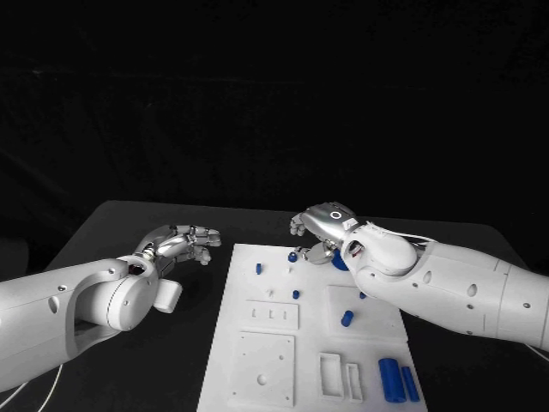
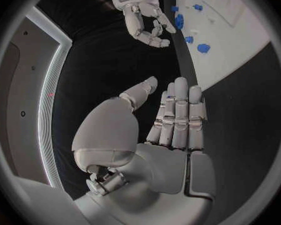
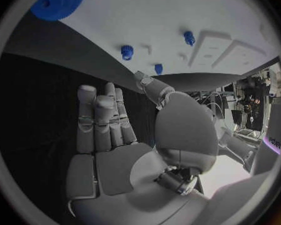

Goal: Assemble the parts on the task board

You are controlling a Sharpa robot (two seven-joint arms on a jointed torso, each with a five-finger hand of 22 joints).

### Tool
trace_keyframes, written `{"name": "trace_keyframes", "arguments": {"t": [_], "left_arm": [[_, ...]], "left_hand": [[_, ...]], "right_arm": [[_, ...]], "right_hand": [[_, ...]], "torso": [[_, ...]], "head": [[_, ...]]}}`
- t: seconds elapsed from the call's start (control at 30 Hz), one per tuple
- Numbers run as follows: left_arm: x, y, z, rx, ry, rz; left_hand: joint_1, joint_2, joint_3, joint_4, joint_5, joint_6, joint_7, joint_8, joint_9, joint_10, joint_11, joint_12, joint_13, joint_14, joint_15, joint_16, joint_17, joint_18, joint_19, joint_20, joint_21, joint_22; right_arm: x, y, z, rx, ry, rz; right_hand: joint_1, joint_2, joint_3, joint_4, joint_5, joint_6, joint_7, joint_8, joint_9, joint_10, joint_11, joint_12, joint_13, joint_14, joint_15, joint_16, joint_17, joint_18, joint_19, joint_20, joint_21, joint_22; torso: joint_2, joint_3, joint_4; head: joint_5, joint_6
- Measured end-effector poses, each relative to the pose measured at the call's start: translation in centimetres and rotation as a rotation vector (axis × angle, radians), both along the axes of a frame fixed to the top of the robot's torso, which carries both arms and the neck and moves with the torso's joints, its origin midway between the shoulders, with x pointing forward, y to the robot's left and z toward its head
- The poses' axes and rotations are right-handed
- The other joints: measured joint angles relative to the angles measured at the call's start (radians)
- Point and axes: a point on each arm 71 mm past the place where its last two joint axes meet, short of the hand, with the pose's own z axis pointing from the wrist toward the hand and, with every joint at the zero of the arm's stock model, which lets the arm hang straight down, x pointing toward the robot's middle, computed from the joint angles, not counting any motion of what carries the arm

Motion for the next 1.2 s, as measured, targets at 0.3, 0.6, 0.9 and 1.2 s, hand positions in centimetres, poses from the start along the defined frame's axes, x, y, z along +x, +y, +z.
{"name": "trace_keyframes", "arguments": {"t": [0.3,0.6,0.9,1.2], "left_arm": [[0.1,0.4,0.0,0.002,-0.001,0.009],[0.0,0.6,0.0,0.003,0.001,0.011],[0.0,0.5,-0.1,0.001,0.002,0.005],[0.0,0.4,-0.1,0.001,0.004,0.0]], "left_hand": [[0.0,0.0,0.0,0.0,0.0,0.0,0.0,0.0,0.0,0.0,0.0,0.0,0.0,0.0,0.0,0.0,-0.001,0.0,0.0,0.0,0.0,0.0],[0.0,0.0,0.0,0.0,0.0,-0.001,-0.001,0.0,0.0,0.0,0.0,0.0,0.0,0.0,0.0,0.0,-0.002,0.0,0.0,0.0,0.0,0.0],[0.0,0.0,0.0,0.0,0.0,-0.001,-0.001,0.0,0.0,0.003,0.002,0.0,0.0,0.0,0.0,0.0,-0.002,0.0,0.0,0.0,0.0,0.0],[0.0,0.0,0.0,0.0,0.0,-0.001,-0.001,0.0,0.0,0.004,0.003,0.0,0.0,0.0,0.0,0.0,-0.003,0.0,0.0,0.0,0.0,0.0]], "right_arm": [[-0.3,-4.1,1.9,0.109,0.07,-0.058],[0.0,-7.8,1.4,0.092,0.159,-0.13],[1.1,-8.9,0.6,0.041,0.193,-0.168],[1.8,-8.4,-0.1,0.02,0.236,-0.169]], "right_hand": [[0.018,0.002,0.012,0.012,0.0,0.001,-0.001,0.004,0.001,0.046,-0.019,0.018,0.007,0.006,-0.003,0.0,-0.001,0.0,0.009,-0.005,0.0,0.0],[0.018,0.002,-0.029,0.002,0.0,0.002,-0.002,0.005,0.001,0.059,-0.029,0.023,0.011,0.004,-0.012,0.0,-0.005,-0.001,0.008,-0.008,0.0,0.0],[0.017,0.002,-0.092,-0.019,0.0,-0.023,-0.009,0.005,-0.002,0.161,-0.059,0.1,0.081,-0.01,-0.048,-0.004,-0.006,-0.001,-0.014,-0.011,-0.004,0.001],[0.015,-0.001,-0.133,-0.017,0.008,-0.034,-0.046,-0.01,-0.013,-0.054,-0.088,0.847,0.79,-0.01,-0.079,0.033,0.043,0.038,0.001,-0.019,0.038,0.001]], "torso": [[-0.002,0.003,-0.0121],[-0.003,0.0077,-0.0257],[-0.002,0.0159,-0.0381],[0.0,0.021,-0.037]], "head": [[0.0,0.011],[-0.014,0.018],[-0.024,0.015],[-0.028,0.007]]}}
